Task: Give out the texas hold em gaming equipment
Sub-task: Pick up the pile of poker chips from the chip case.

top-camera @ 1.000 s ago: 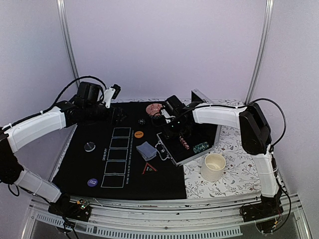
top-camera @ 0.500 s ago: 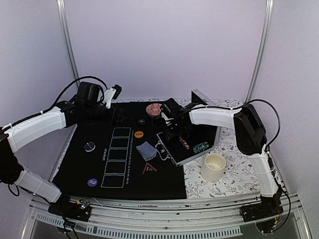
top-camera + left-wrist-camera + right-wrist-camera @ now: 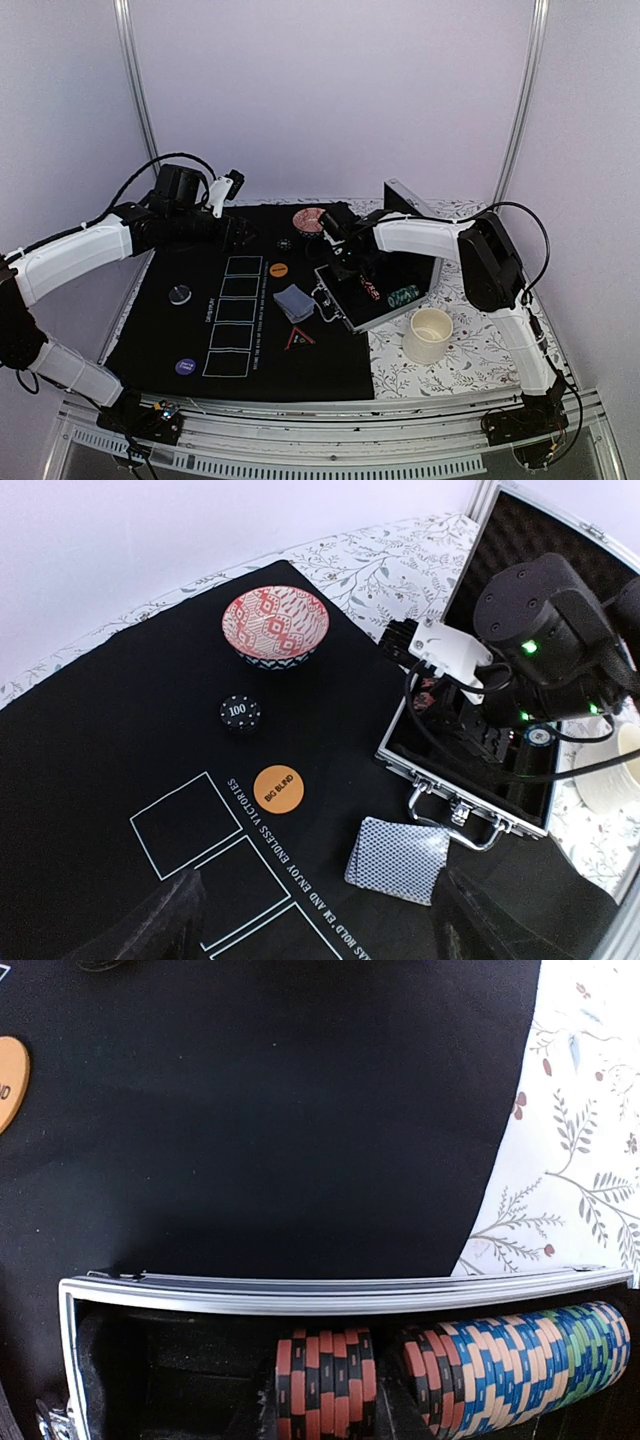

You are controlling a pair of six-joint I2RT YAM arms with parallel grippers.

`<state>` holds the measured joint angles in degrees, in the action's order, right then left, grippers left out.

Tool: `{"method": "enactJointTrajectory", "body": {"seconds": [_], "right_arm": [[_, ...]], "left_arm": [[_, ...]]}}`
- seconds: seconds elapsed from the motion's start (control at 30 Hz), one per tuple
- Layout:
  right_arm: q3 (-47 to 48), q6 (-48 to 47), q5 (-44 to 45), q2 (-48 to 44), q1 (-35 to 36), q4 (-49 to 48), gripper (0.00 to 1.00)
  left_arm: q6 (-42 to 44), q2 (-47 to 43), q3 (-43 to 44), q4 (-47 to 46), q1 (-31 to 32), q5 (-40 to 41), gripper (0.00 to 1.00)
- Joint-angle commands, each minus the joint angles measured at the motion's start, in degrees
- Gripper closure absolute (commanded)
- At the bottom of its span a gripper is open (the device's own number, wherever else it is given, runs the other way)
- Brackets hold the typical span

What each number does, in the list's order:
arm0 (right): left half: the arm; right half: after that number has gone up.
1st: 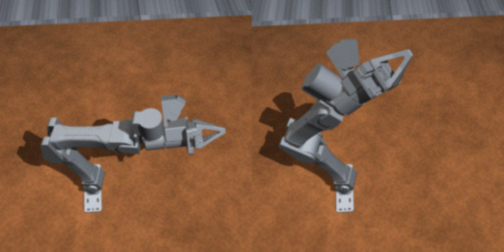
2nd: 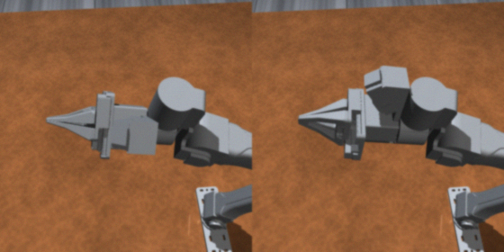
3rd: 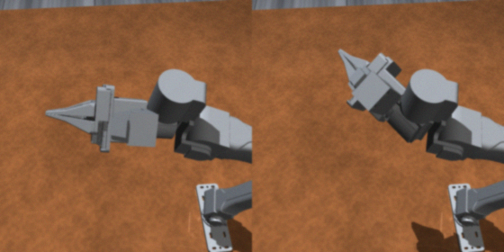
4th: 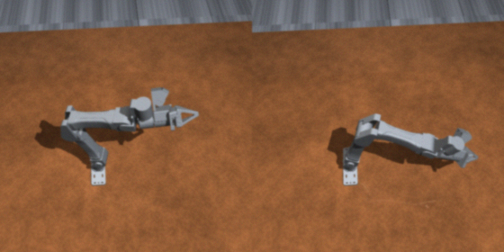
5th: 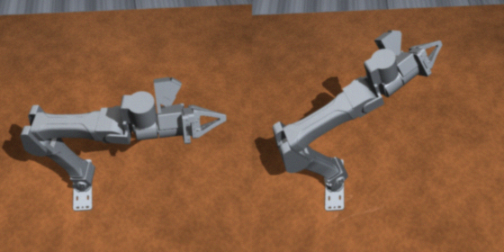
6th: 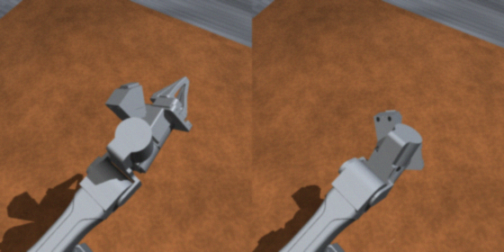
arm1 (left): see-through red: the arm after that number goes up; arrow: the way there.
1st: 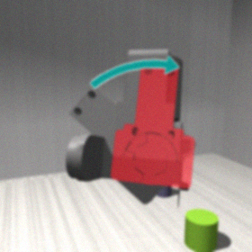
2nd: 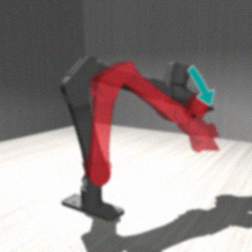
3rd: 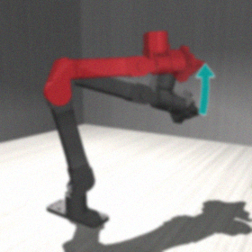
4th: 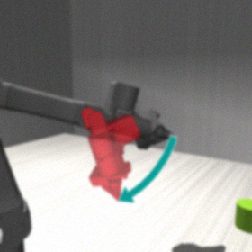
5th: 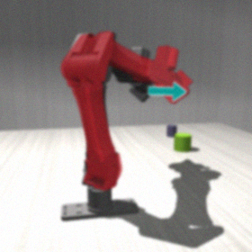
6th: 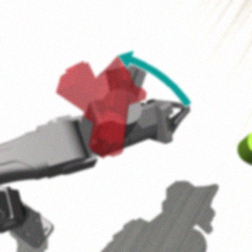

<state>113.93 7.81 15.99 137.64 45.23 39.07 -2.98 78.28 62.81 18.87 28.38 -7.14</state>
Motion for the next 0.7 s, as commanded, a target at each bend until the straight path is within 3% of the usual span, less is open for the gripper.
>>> {"method": "enactJointTrajectory", "body": {"seconds": [0.0, 0.13, 0.33, 0.53, 0.67], "right_arm": [[1.0, 0.2, -0.5, 0.8, -0.3, 0.8, 0.97], [1.0, 0.9, -4.7, -2.4, -0.3, 1.8, 0.98], [-3.4, 1.6, -16.2, -14.7, -0.3, 0.5, 0.98], [-14.4, 3.3, -34.2, -25.6, -0.2, -2.6, 0.98], [-21.1, 5.4, -48.4, -31.8, 0.5, -7.5, 0.98]], "left_arm": [[0.7, 0.5, -0.4, -1.0, -0.3, -0.8, 0.20], [1.2, 0.6, -0.3, -1.0, -0.3, -1.3, 0.20], [6.8, -2.2, -1.4, -2.7, 2.9, -5.6, 0.20], [21.7, -8.9, -7.6, -9.2, 15.3, -4.1, 0.18], [34.9, -11.4, -12.2, -14.2, 25.8, 1.8, 0.12]]}}
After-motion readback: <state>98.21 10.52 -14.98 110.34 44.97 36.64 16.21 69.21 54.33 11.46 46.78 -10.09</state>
